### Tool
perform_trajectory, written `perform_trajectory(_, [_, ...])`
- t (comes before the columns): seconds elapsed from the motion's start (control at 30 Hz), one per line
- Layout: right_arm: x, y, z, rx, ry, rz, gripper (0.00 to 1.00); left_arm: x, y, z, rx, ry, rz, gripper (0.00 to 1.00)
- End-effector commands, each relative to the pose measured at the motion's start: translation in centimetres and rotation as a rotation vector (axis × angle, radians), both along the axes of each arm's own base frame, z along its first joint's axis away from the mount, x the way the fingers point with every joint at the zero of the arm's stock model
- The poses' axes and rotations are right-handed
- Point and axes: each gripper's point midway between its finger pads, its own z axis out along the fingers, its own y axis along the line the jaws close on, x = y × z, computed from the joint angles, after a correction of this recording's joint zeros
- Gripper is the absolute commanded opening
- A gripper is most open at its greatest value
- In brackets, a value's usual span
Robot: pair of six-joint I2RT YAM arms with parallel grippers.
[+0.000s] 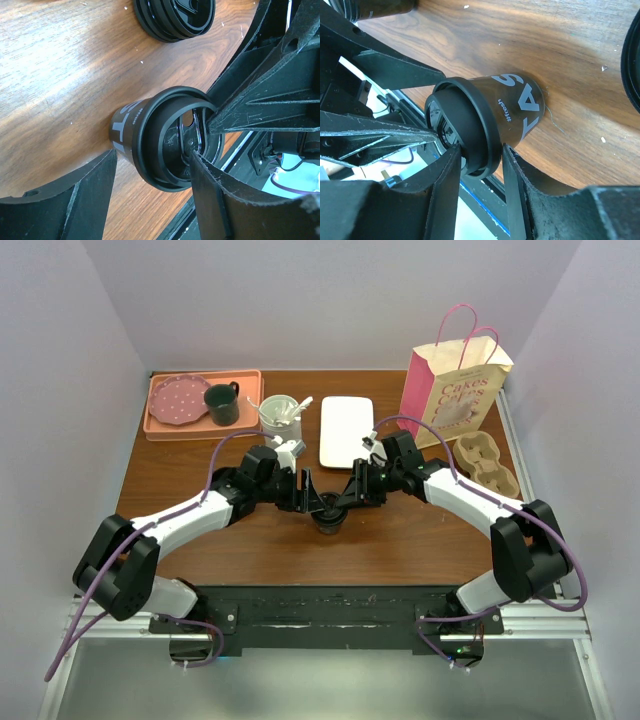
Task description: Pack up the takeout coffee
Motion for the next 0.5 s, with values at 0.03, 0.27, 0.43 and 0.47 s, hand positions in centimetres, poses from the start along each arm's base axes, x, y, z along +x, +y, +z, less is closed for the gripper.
perform_trajectory(0.03, [-0.3,-0.5,-1.6,-0.036,-0.004,0.016,0.38,0.2,-1.0,0.4,-0.043,-0.017,-0.018,0.65])
perform_trajectory(0.27, [-0.8,-0.8,-2.2,-0.052,0.005,0.04,0.38,0.1,-1.5,-0.2,-0.068,-0.01,-0.022,0.61])
perform_trajectory(0.43, [-0.9,-1.0,-2.4,-0.059,0.008,0.038,0.39,-0.2,-1.4,-1.4,-0.047,0.014,-0.02,0.54])
perform_trajectory(0.47, [-0.9,-0.9,-2.3,-0.057,0.006,0.04,0.4,-0.1,-1.1,-1.7,-0.035,0.018,-0.01,0.51])
